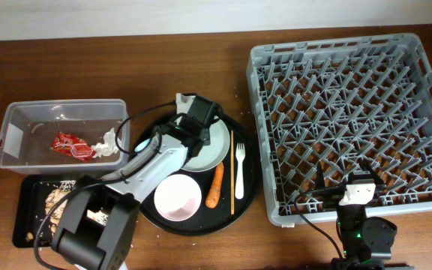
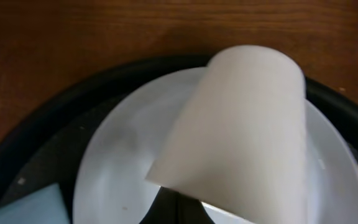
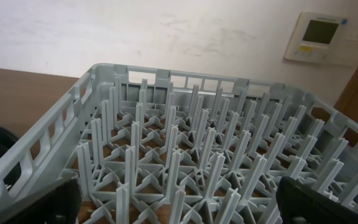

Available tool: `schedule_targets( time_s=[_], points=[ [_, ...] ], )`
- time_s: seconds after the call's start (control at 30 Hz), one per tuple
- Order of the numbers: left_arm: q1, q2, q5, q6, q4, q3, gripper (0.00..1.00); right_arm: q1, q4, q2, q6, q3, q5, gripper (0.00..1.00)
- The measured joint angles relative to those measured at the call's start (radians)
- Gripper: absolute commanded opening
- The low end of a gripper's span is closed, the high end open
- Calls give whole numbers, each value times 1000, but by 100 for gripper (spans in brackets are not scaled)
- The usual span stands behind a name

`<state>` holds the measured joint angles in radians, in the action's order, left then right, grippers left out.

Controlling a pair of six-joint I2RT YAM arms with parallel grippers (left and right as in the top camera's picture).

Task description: Sort waste into correct bins and load items into the dishwasher rack

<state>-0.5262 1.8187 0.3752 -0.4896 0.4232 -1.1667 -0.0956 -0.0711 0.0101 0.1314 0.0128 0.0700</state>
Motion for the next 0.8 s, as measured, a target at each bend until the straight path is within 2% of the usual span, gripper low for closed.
schedule_targets(
  time_s=[0.23, 0.4, 0.47, 0.5, 0.53, 0.67, 0.7, 0.8],
  points=[
    [24, -33, 41, 26, 37, 0, 2, 0, 0, 0, 0, 0, 0, 99],
    [24, -229, 49, 29, 91, 0, 24, 0, 0, 0, 0, 0, 0, 99],
    [24, -303, 32, 22, 140, 0, 45, 0, 0, 0, 0, 0, 0, 99],
    [27, -328, 6, 6, 159, 0, 53, 0, 0, 0, 0, 0, 0, 99],
    [33, -347, -31, -2, 180, 0, 57, 0, 0, 0, 0, 0, 0, 99],
    [204, -371, -355, -31, 198, 0, 60, 0, 0, 0, 0, 0, 0, 99],
    [251, -359, -431, -31, 198, 0, 70, 0, 0, 0, 0, 0, 0, 99],
    [320, -256, -613, 7, 147, 1, 75, 0, 0, 0, 0, 0, 0, 99]
  ],
)
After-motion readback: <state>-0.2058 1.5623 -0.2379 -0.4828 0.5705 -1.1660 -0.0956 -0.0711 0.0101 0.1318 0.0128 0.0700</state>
